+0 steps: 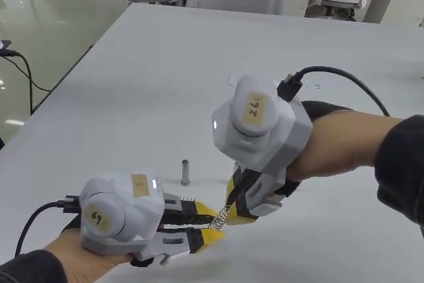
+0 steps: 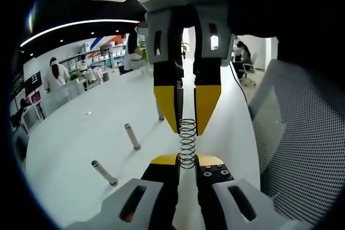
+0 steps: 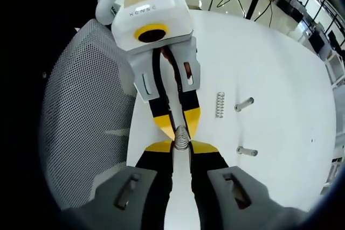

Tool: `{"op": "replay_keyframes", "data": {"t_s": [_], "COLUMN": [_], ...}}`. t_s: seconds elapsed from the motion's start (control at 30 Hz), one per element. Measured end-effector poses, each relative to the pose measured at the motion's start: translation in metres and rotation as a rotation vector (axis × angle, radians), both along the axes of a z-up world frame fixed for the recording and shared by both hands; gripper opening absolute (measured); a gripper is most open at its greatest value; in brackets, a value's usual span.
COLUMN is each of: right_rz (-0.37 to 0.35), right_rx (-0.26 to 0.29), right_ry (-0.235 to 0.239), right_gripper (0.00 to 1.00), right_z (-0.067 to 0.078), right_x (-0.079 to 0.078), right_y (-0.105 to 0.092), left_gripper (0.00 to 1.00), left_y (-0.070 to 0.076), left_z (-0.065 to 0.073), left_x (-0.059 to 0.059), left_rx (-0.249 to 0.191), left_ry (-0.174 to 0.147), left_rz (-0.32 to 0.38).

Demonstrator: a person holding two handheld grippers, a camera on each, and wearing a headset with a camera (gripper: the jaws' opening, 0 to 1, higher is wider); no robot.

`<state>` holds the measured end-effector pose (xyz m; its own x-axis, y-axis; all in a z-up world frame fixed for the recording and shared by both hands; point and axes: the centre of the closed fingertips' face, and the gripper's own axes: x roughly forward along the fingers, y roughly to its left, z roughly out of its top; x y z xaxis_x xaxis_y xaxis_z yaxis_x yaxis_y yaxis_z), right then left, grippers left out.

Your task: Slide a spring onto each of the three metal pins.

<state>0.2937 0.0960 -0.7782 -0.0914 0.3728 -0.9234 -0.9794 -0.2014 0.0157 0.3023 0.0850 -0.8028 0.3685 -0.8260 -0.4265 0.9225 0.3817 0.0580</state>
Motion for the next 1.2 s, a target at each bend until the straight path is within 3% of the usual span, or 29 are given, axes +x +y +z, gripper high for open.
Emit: {"op": "replay_keyframes", "data": {"t_s": [0.23, 0.4, 1.2], "right_rz": [0.008, 0.012, 0.019], "right_rx": [0.03, 0.038, 0.025], "right_ry": [-0.006, -0.004, -0.001], "right_gripper": [0.12, 0.13, 0.13], "right_z": [0.005, 0.005, -0.003], "right_x": [-0.001, -0.002, -0.002], "right_y": [0.007, 0.009, 0.009], "left_gripper": [0.08, 0.08, 0.07], "left_y": [-0.001, 0.0, -0.004], "left_z": [0.004, 0.004, 0.014], "left_x": [0.002, 0.001, 0.001], "left_rx": [-0.02, -0.028, -0.061], "left_ry": [-0.004, 0.01, 0.014], "left_rz": [0.008, 0.011, 0.01]}}
